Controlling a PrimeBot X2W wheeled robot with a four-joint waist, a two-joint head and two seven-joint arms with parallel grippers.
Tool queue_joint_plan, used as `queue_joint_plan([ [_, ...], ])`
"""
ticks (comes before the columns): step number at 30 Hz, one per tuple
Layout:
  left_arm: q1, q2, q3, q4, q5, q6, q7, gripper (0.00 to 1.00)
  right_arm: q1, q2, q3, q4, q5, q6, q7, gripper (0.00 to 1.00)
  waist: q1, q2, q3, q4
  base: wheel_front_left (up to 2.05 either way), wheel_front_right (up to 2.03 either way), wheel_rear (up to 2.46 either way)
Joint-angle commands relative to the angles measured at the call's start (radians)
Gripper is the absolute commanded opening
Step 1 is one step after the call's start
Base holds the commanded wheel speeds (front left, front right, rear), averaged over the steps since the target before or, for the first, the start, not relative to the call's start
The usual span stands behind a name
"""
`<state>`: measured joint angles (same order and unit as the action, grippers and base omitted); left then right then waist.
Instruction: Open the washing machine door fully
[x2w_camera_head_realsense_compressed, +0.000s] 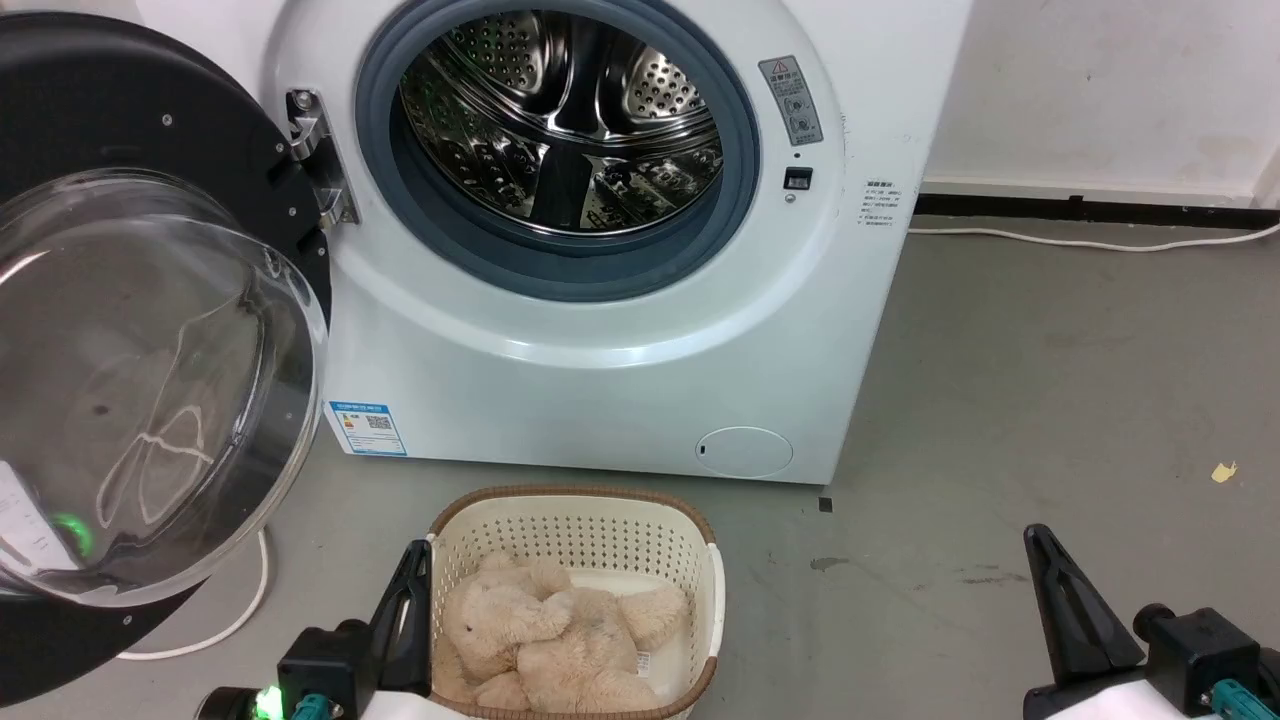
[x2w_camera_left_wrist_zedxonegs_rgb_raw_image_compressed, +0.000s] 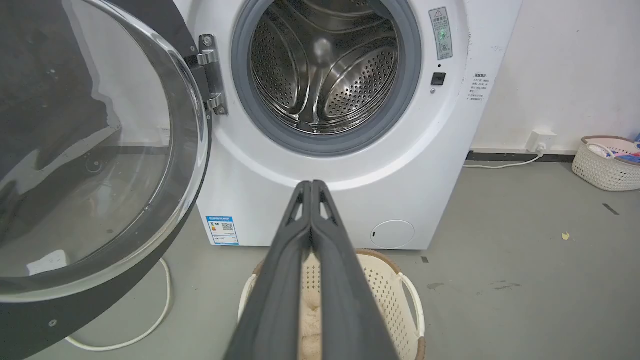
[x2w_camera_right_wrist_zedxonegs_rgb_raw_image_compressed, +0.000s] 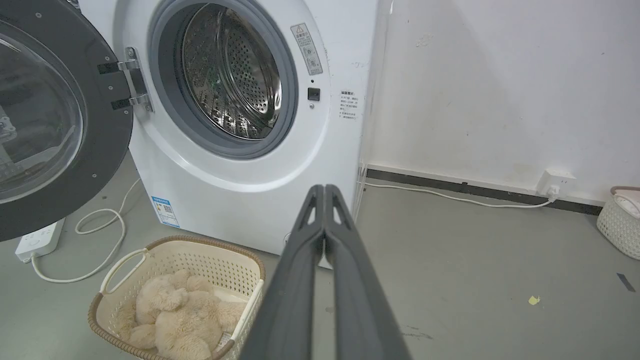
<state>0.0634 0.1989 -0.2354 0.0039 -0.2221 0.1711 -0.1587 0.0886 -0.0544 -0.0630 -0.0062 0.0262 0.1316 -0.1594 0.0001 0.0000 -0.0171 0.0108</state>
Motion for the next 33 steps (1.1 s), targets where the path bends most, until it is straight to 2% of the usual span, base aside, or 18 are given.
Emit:
queue_joint_plan([
  [1,-0.012,-0.007,0.011,-0.001,0.011,-0.008,0.004,0.00,-0.017,0.002,0.002,0.002,-0.003,0.000,0.004,0.00,0.0000,0.0000,0.000,0.000,0.00,0.00,0.00],
  [33,-0.033,-0.065,0.103,-0.002,0.097,-0.075,0.067,0.00,-0.046,0.003,0.027,0.004,-0.013,-0.001,0.068,0.00,0.0000,0.0000,0.007,-0.004,0.00,0.00,0.00],
])
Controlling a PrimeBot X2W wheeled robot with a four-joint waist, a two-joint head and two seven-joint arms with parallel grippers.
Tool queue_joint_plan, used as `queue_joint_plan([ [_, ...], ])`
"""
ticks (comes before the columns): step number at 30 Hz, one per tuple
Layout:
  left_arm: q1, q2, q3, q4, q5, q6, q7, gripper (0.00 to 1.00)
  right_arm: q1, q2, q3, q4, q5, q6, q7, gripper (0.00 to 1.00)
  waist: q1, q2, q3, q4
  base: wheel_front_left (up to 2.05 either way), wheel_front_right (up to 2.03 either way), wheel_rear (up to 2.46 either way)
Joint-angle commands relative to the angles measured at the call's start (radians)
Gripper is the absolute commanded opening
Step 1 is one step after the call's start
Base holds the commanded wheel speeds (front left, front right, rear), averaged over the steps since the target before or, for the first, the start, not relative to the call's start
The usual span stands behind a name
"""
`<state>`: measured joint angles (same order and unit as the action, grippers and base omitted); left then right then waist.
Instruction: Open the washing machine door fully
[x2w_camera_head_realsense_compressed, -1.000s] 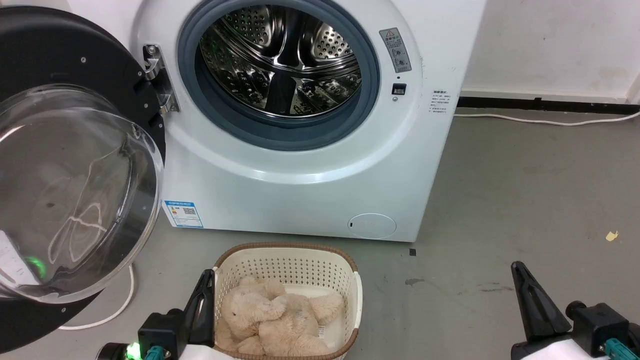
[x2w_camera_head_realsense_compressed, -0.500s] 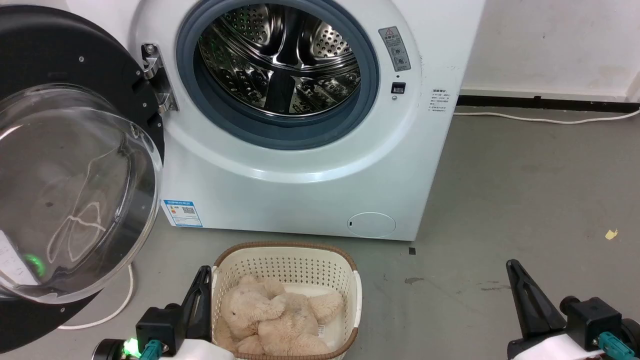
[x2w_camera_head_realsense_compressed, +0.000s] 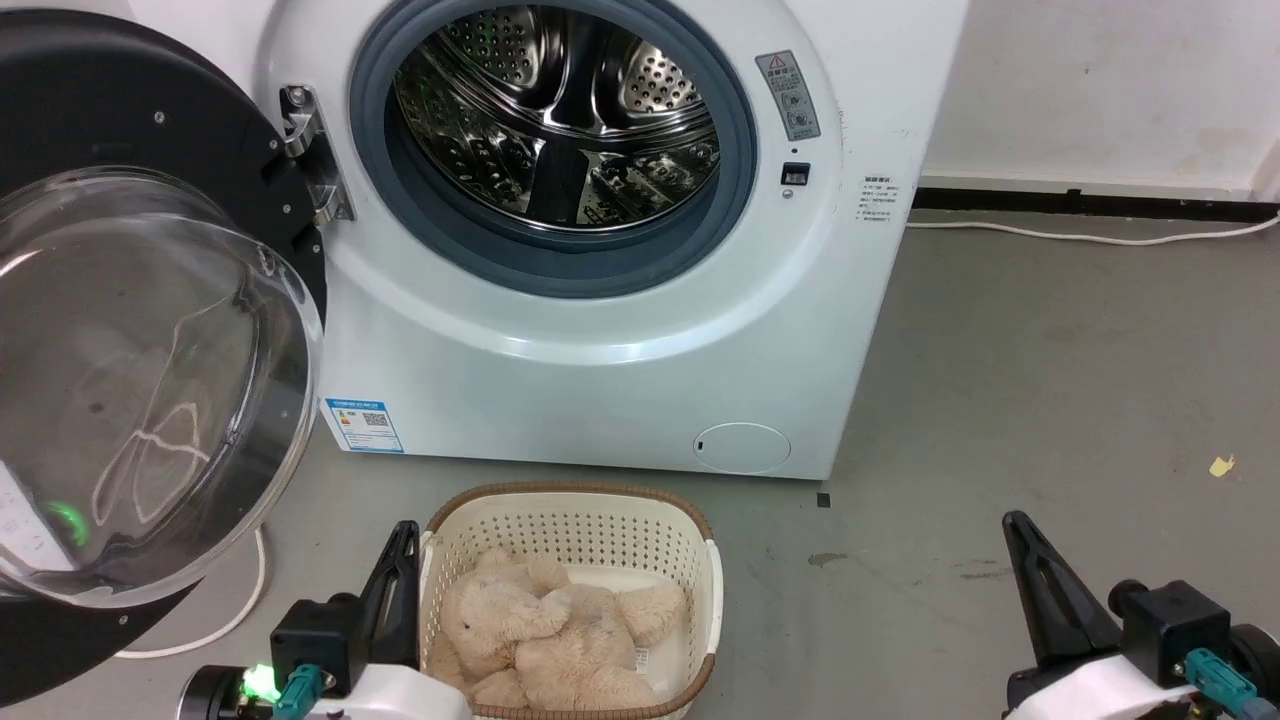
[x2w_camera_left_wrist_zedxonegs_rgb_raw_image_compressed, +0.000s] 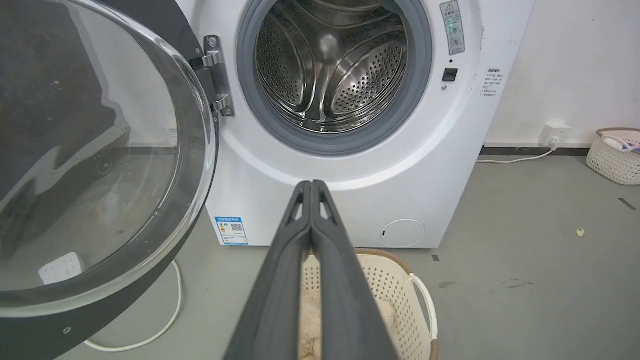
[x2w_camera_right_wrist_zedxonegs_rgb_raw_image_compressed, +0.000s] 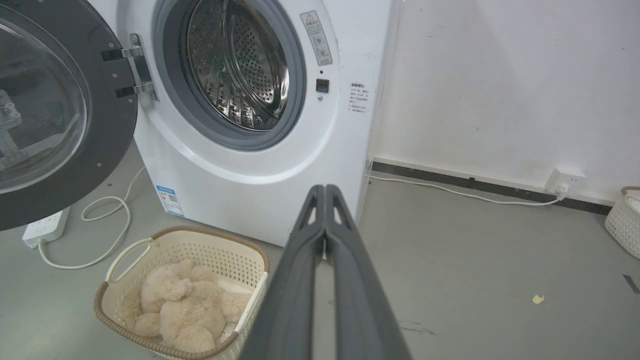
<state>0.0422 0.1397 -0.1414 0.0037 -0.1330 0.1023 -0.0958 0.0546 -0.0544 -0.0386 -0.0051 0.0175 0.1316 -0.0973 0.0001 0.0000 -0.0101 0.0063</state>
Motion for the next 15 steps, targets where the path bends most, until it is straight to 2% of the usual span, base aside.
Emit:
queue_joint_plan([
  [1,-0.012,-0.007,0.012,-0.002,0.011,-0.008,0.006,0.00,-0.013,0.003,0.004,0.003,-0.004,-0.001,0.008,0.00,-0.0001,0.0000,0.000,0.000,0.00,0.00,0.00],
  [15,-0.022,-0.033,0.052,-0.003,0.049,-0.037,0.034,0.00,-0.026,0.003,0.014,0.003,-0.008,-0.001,0.035,0.00,-0.0001,0.0000,0.003,-0.002,0.00,0.00,0.00],
])
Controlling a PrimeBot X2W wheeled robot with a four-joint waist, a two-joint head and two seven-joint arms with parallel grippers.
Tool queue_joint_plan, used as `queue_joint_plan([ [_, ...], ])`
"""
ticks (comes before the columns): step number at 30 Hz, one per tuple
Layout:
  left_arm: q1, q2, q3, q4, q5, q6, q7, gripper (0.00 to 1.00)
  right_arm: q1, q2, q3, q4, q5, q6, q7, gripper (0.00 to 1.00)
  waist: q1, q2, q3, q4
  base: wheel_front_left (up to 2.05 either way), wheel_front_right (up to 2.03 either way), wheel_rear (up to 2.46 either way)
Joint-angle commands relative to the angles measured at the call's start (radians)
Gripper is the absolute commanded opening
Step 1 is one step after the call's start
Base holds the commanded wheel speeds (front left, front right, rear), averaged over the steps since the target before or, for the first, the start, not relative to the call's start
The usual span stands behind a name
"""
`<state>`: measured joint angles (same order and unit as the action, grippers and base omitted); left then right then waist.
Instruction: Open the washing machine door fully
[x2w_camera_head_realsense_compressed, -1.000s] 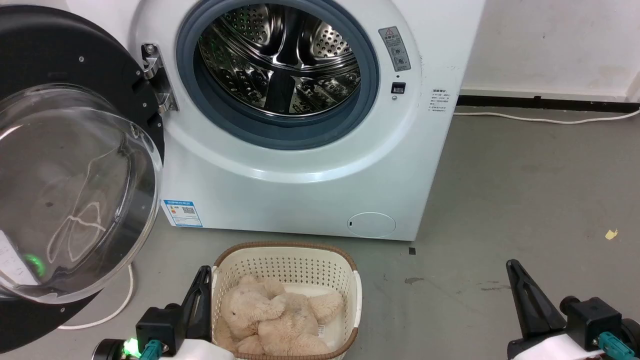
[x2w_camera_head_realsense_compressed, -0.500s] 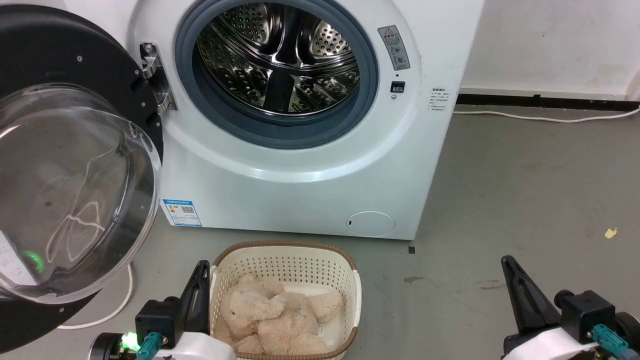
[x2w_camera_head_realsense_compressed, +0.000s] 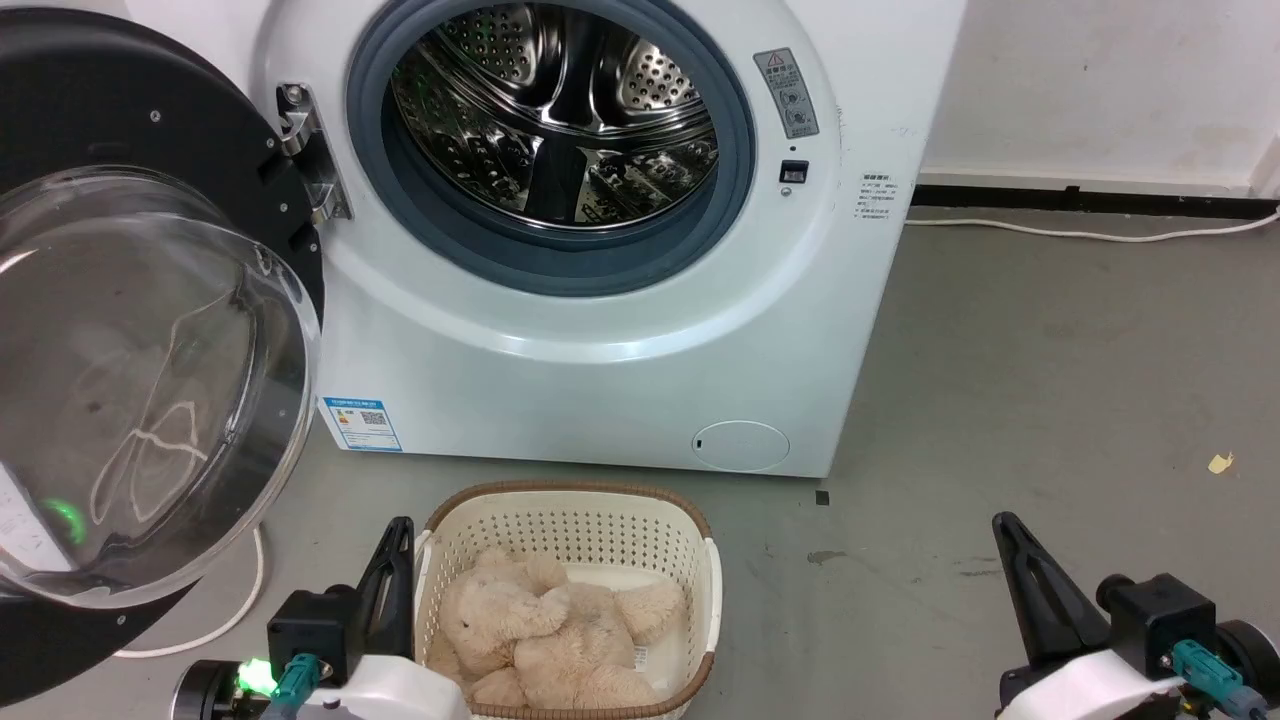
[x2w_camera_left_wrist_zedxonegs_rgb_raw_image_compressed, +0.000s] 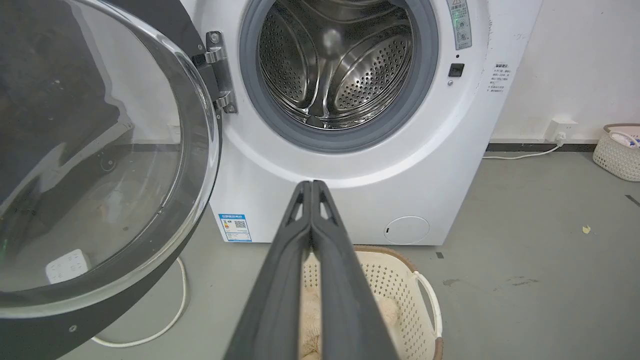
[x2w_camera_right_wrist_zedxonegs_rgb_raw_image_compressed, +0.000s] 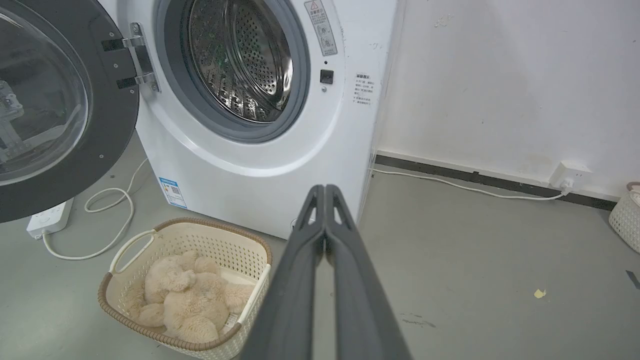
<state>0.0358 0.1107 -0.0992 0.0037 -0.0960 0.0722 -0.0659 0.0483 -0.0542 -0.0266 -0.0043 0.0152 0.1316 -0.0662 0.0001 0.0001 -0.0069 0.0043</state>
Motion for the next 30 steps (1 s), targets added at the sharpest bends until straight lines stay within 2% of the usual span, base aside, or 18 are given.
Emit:
queue_joint_plan([
  [1,-0.016,-0.006,0.012,-0.003,0.014,-0.009,0.006,0.00,-0.021,0.003,0.003,0.003,-0.006,-0.001,0.006,0.00,-0.0001,-0.0001,0.000,0.000,0.00,0.00,0.00],
  [30,-0.034,-0.056,0.093,-0.004,0.090,-0.067,0.061,0.00,-0.046,0.004,0.025,0.004,-0.015,-0.001,0.062,0.00,-0.0001,-0.0001,0.006,-0.004,0.00,0.00,0.00],
])
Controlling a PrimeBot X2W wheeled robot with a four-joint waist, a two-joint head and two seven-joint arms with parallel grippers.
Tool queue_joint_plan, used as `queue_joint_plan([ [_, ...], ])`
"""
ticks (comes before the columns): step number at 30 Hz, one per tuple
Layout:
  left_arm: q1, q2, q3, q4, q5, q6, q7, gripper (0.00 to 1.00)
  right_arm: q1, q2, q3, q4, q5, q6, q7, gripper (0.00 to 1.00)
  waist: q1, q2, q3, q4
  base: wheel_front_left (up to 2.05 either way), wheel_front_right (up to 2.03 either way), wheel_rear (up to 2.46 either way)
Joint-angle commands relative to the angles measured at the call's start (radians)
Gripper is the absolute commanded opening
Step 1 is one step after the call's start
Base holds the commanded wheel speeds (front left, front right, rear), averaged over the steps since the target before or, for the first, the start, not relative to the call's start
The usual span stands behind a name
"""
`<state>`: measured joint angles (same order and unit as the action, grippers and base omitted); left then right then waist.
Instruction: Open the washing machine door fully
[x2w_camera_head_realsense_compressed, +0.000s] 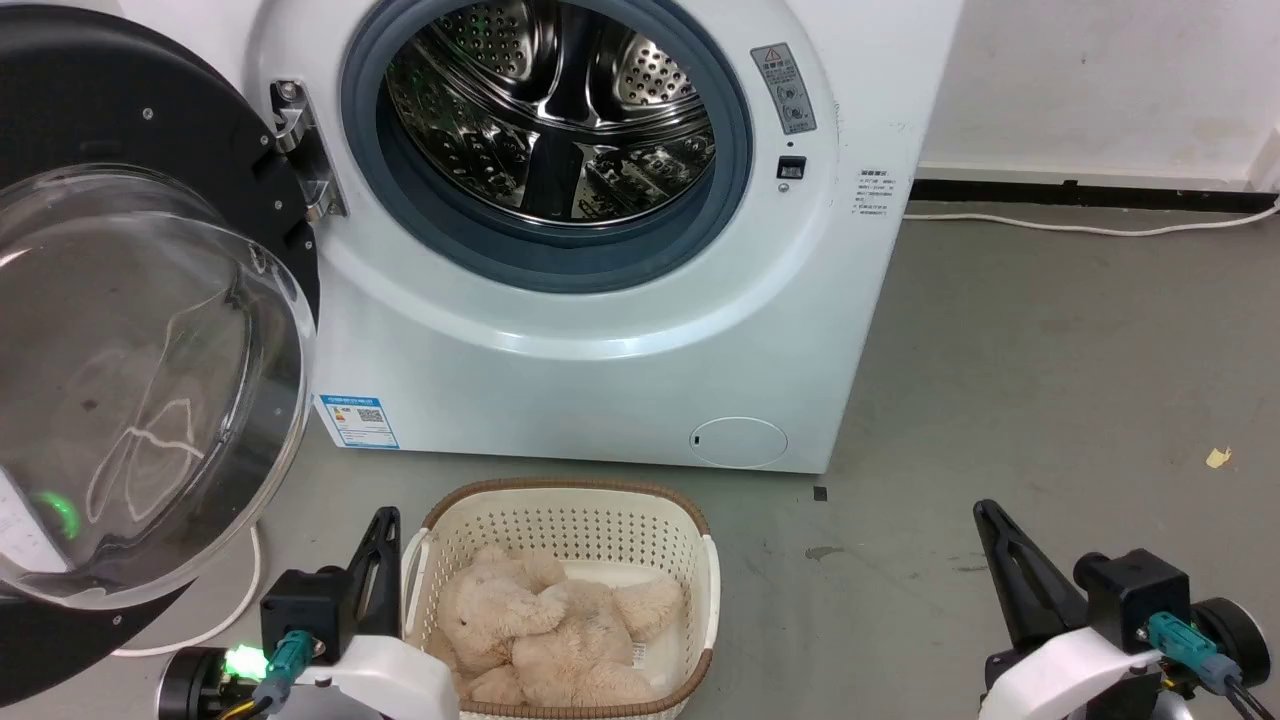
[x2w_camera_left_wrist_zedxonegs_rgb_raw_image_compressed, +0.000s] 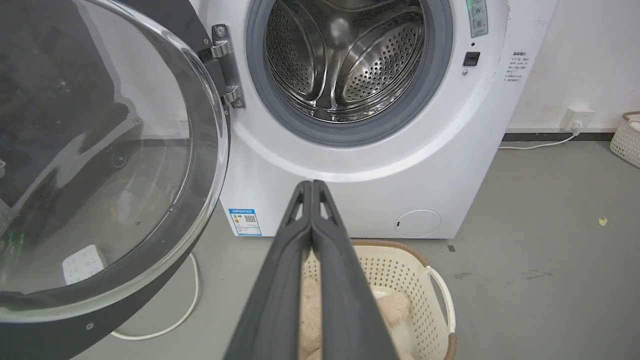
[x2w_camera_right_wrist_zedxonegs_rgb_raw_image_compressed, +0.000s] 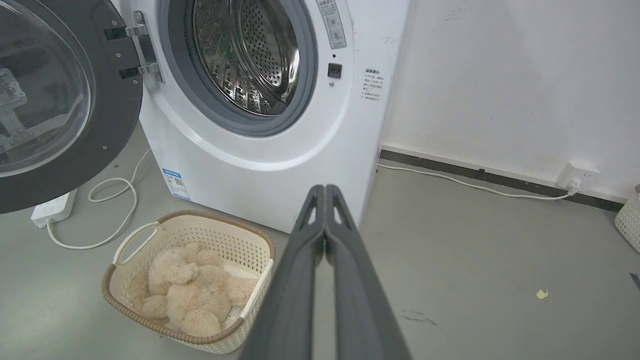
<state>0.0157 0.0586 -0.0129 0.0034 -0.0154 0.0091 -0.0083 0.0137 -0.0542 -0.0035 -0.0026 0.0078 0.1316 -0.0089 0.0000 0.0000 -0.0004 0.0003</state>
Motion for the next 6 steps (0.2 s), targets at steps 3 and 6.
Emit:
queue_joint_plan([
  [3,-0.016,-0.008,0.013,-0.003,0.015,-0.009,0.008,0.00,-0.014,0.004,0.004,0.003,-0.008,-0.001,0.009,0.00,0.0000,0.0000,0.000,0.000,0.00,0.00,0.00],
  [6,-0.016,-0.008,0.013,-0.003,0.015,-0.009,0.008,0.00,-0.014,0.004,0.004,0.003,-0.008,-0.001,0.009,0.00,0.0000,0.0000,0.000,0.000,0.00,0.00,0.00],
])
